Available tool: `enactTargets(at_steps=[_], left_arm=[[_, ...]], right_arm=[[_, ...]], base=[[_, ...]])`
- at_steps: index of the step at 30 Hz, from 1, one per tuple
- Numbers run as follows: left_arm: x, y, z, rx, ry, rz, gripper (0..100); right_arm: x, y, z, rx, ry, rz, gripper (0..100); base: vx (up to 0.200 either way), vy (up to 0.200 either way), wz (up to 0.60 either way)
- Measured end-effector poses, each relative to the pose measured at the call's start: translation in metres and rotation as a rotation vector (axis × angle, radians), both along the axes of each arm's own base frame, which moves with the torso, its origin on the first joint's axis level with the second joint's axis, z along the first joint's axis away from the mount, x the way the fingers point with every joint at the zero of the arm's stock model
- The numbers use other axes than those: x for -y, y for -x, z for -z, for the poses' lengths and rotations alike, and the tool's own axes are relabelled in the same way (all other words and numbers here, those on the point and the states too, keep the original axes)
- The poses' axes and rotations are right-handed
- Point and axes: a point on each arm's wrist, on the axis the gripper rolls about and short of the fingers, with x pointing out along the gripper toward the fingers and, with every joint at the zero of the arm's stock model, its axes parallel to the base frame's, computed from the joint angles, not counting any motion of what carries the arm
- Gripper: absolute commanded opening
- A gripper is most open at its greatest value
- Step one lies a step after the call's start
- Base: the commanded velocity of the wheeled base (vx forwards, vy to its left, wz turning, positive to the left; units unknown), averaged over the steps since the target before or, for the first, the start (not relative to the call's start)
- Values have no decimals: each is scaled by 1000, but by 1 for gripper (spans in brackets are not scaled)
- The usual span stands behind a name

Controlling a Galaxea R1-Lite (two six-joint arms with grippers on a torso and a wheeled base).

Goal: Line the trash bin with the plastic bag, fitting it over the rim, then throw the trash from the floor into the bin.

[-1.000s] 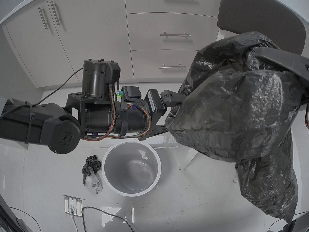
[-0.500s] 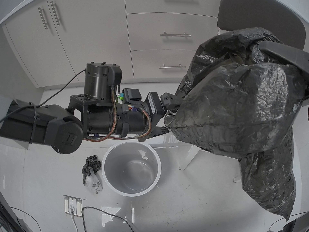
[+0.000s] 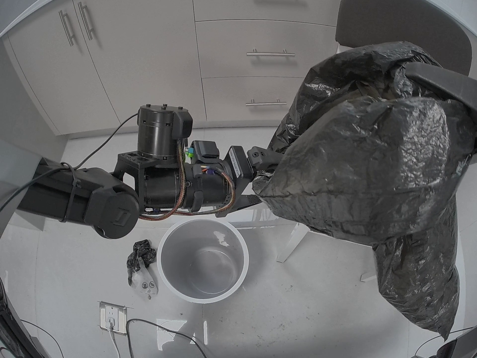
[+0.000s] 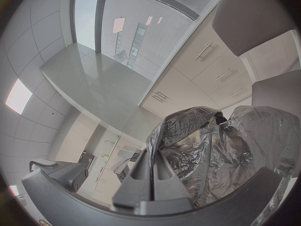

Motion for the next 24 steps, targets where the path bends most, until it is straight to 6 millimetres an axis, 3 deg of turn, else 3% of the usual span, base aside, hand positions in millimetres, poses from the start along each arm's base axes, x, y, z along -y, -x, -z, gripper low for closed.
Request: enactTargets(at_steps=[1,2,14,24], left_arm=[[0,0,0,-1,-1,1,100],[0,0,0,-1,-1,1,0],[1,1,0,-3,0,-2,0],[-8,13,-12,9,5,-48,0]], right_arm=[[0,0,0,0,-1,-1,0],[0,0,0,0,0,-1,0],[0,0,0,-2,1,-2,0],[-3,-2,6,-15,20,1,0]], base=[[0,0,0],[0,0,0],[0,0,0],[0,0,0]])
